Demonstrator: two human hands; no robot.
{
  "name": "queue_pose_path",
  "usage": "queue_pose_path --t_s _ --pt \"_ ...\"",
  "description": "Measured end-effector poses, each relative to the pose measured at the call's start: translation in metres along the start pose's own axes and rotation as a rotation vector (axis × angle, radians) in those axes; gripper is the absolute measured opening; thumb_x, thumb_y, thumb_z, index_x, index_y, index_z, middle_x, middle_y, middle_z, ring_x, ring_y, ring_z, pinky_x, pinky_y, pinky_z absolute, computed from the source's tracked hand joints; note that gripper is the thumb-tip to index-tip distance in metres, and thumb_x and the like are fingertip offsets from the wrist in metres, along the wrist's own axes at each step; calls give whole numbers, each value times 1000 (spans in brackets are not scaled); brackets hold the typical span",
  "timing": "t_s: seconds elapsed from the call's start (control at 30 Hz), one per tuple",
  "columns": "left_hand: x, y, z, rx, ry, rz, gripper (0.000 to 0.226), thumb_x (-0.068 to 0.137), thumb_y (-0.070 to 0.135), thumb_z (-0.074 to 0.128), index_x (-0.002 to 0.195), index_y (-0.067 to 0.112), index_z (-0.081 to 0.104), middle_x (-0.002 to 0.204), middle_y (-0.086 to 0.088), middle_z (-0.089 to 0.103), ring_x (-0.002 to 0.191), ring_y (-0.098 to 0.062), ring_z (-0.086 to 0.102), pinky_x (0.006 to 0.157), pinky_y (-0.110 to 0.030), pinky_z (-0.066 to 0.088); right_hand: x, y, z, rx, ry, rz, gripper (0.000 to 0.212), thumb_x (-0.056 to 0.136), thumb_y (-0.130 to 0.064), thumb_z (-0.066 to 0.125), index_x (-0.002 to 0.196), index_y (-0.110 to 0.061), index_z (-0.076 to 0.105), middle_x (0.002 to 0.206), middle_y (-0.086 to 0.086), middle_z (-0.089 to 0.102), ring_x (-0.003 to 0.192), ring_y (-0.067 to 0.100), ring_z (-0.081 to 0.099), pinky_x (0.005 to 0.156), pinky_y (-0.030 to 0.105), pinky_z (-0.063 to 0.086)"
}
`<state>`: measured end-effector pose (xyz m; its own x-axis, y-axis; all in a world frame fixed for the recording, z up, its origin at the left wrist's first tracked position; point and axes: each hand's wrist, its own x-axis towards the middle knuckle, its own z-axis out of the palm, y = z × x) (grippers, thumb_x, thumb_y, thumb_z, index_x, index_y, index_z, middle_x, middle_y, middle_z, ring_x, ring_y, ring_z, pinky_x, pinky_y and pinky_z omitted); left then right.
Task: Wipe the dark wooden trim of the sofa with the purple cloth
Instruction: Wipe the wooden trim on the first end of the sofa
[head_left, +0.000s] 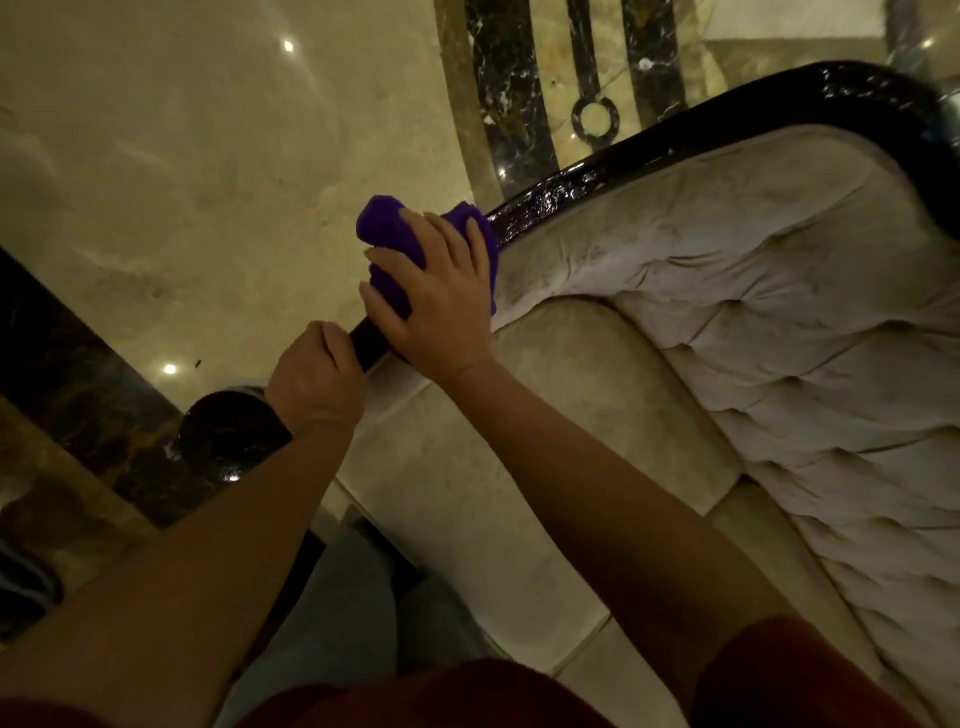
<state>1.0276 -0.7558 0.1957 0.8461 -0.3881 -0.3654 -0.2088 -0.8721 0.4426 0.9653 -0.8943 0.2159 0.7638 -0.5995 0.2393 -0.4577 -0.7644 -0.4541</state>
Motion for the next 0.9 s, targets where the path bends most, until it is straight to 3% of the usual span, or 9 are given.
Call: queue_pose_path --t_s 0.1,0.3,0.5,0.7,0.77,0.83,0.9 --pt "-2 4 -1 13 20 17 36 110 23 35 99 1 61 95 -22 67 86 -39 61 67 -41 38 13 16 -2 -22 -9 -35 25 88 -39 76 103 -19 79 126 12 70 117 34 63 115 61 32" --pt "-2 3 2 -111 119 15 55 102 39 26 88 2 65 87 -23 68 82 -39 63 70 -44 45 35 59 -19 -11 17 19 28 91 -39 73 107 -17 76 124 12 69 115 29 62 116 56 33" --pt "4 -3 0 -168 -2 -32 45 104 33 32 93 6 66 87 -15 68 84 -34 62 72 -38 42 61 110 -40 -137 22 60 31 97 -44 63 113 -19 72 128 11 66 118 30 60 118 59 32" --pt "26 58 -7 -233 -66 245 26 103 27 46 107 10 65 102 -11 66 91 -24 56 75 -34 38 87 159 -80 -370 -70 91 40 104 -46 44 131 -24 64 143 12 57 136 31 49 127 54 15" --pt "28 91 1 -119 -65 389 29 103 29 47 104 5 63 104 -16 64 97 -31 55 79 -41 41 95 168 -90 -463 -65 81 37 105 -38 45 137 -26 58 145 14 55 138 34 48 127 55 17" --pt "27 110 11 141 11 535 37 104 34 45 104 0 60 104 -20 64 103 -37 55 86 -48 41 99 170 -96 -528 -51 124 41 102 -24 51 143 -28 53 147 16 54 140 36 46 125 56 22" --pt "27 116 15 328 57 540 47 105 42 37 106 0 60 105 -20 65 104 -38 57 89 -49 42 100 163 -95 -448 -45 183 46 100 -15 57 145 -26 53 148 16 53 139 37 45 121 51 31"
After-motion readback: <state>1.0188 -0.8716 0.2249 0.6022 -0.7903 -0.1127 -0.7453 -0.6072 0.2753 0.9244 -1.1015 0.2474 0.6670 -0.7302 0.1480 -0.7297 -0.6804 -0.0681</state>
